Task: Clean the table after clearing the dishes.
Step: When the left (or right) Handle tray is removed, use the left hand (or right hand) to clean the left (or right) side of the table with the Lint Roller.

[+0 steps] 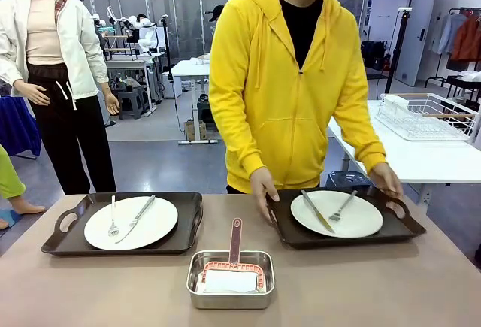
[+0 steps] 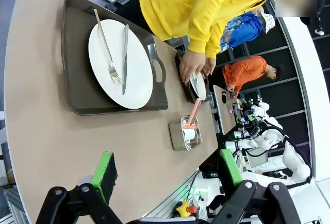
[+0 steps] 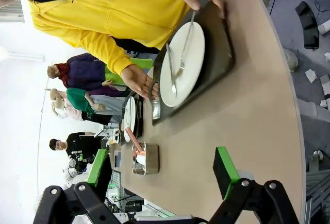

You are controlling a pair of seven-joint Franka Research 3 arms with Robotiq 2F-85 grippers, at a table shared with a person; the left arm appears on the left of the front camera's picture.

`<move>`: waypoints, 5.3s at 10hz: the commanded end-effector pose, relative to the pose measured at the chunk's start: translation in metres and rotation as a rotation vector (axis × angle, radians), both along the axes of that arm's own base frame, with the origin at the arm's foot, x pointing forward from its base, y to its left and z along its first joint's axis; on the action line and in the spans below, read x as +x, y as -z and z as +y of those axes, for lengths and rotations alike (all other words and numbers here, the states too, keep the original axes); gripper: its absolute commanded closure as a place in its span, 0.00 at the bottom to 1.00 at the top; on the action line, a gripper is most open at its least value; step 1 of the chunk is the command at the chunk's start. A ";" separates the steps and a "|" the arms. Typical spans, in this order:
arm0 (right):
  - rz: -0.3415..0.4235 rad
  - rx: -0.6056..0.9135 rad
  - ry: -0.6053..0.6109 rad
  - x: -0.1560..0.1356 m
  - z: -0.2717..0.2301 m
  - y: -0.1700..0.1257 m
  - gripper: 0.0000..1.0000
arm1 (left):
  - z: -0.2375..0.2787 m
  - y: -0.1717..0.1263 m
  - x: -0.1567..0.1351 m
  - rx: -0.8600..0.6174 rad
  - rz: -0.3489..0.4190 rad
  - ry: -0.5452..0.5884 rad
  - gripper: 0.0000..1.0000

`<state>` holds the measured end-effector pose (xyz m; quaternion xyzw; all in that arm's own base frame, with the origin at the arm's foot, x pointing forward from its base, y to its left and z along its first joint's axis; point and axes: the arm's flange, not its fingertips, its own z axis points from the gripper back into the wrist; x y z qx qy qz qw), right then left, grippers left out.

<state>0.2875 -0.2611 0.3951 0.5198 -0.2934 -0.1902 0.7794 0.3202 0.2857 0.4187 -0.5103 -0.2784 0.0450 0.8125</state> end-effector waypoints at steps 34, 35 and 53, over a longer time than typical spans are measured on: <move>-0.301 -0.977 -1.206 0.213 0.564 -0.044 0.00 | 0.003 0.000 -0.003 -0.004 -0.021 0.000 0.00; -0.285 -1.032 -1.319 0.230 0.576 -0.052 0.00 | 0.003 0.000 -0.003 -0.004 -0.021 0.000 0.00; 0.044 -0.713 -1.934 0.287 0.666 0.051 0.00 | 0.003 0.000 -0.003 -0.004 -0.021 0.000 0.00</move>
